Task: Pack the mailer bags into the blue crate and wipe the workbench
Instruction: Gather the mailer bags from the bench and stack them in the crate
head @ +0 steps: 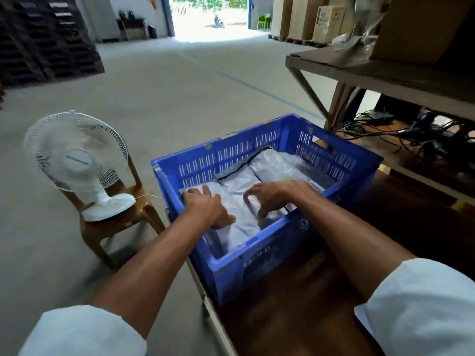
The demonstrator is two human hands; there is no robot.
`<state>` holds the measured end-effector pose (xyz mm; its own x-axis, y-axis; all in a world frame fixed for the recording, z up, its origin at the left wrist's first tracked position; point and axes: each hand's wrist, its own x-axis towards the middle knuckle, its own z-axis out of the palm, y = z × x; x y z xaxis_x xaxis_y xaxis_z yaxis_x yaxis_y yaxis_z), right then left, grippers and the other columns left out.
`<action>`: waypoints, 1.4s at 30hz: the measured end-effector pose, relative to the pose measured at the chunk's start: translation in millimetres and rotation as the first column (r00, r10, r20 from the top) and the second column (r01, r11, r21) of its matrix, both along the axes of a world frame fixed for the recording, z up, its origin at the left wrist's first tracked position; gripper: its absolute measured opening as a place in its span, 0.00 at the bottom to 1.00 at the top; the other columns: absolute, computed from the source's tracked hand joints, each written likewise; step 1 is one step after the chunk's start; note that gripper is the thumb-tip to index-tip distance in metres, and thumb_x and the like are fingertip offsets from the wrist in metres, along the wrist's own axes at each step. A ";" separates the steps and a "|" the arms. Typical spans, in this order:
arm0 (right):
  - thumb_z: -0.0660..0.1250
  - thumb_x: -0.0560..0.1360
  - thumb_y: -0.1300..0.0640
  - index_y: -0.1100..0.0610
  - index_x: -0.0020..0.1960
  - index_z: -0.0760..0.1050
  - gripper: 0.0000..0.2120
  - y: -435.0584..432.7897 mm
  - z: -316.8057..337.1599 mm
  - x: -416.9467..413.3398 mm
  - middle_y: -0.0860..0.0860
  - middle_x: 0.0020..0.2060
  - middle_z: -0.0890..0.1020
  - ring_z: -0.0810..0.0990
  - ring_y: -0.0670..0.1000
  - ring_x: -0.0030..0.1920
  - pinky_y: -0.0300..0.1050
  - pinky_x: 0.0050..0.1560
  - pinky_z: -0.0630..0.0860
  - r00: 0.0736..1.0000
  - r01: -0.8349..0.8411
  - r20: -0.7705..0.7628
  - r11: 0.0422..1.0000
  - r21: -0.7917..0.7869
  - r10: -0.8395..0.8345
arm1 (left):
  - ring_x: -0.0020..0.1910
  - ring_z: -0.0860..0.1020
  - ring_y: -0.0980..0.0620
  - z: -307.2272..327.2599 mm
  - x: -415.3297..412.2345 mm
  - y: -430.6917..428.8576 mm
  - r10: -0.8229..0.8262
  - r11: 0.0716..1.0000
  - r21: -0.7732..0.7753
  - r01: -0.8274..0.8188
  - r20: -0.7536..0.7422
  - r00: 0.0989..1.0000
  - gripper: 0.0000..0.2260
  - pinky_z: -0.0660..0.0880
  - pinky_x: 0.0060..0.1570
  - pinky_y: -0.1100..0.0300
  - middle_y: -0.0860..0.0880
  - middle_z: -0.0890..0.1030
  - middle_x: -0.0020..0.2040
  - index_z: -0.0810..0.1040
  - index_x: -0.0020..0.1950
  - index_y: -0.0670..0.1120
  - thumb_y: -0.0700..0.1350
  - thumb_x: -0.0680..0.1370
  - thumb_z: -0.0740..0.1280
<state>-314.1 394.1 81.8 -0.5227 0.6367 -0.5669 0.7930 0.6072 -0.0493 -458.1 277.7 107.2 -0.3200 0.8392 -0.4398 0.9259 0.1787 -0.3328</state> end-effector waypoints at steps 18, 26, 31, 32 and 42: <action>0.68 0.77 0.58 0.53 0.62 0.80 0.14 -128.6 44.2 205.7 0.49 0.53 0.85 0.83 0.48 0.51 0.42 0.56 0.78 0.281 0.798 -0.942 0.589 0.124 -0.182 | 0.59 0.78 0.39 33.4 118.7 -23.8 -0.754 0.470 0.863 0.184 0.284 0.593 0.17 0.74 0.60 0.42 0.44 0.82 0.60 0.76 0.67 0.48 0.52 0.81 0.64; 0.66 0.77 0.60 0.53 0.67 0.78 0.19 -283.0 -64.7 354.4 0.51 0.63 0.82 0.79 0.52 0.63 0.48 0.64 0.75 0.114 0.973 -0.781 0.229 -0.038 -0.614 | 0.68 0.72 0.42 -75.4 271.5 -69.1 -0.775 0.632 0.572 0.522 0.477 0.415 0.22 0.71 0.66 0.45 0.46 0.73 0.72 0.70 0.75 0.50 0.54 0.81 0.64; 0.67 0.76 0.54 0.52 0.68 0.76 0.21 -354.1 -107.9 385.9 0.52 0.65 0.79 0.76 0.56 0.66 0.61 0.66 0.71 0.197 0.978 -0.700 0.087 0.190 -0.686 | 0.78 0.59 0.38 -114.5 325.8 -91.9 -0.737 0.670 0.443 0.595 0.488 0.467 0.32 0.63 0.73 0.38 0.44 0.57 0.81 0.57 0.80 0.56 0.67 0.79 0.61; 0.67 0.76 0.51 0.51 0.68 0.76 0.20 -363.7 -111.0 389.2 0.51 0.65 0.79 0.75 0.56 0.66 0.61 0.66 0.70 0.189 0.978 -0.689 0.068 0.199 -0.700 | 0.77 0.58 0.37 -118.6 331.9 -94.4 -0.733 0.673 0.414 0.613 0.486 0.477 0.34 0.63 0.73 0.37 0.43 0.56 0.81 0.55 0.80 0.57 0.68 0.78 0.60; 0.53 0.82 0.39 0.44 0.79 0.56 0.28 -316.9 -123.3 337.1 0.49 0.80 0.58 0.55 0.53 0.79 0.60 0.76 0.52 0.587 0.790 -0.558 0.566 0.236 -0.587 | 0.77 0.58 0.35 -135.3 307.8 -102.1 -0.658 0.752 0.352 0.557 0.454 0.601 0.30 0.61 0.73 0.35 0.42 0.51 0.82 0.46 0.81 0.61 0.62 0.83 0.55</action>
<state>23.0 77.2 -41.5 0.0956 0.9954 -0.0090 0.9366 -0.0930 -0.3378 -150.3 175.7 -28.0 0.5267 0.8238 -0.2095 0.8470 -0.4879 0.2109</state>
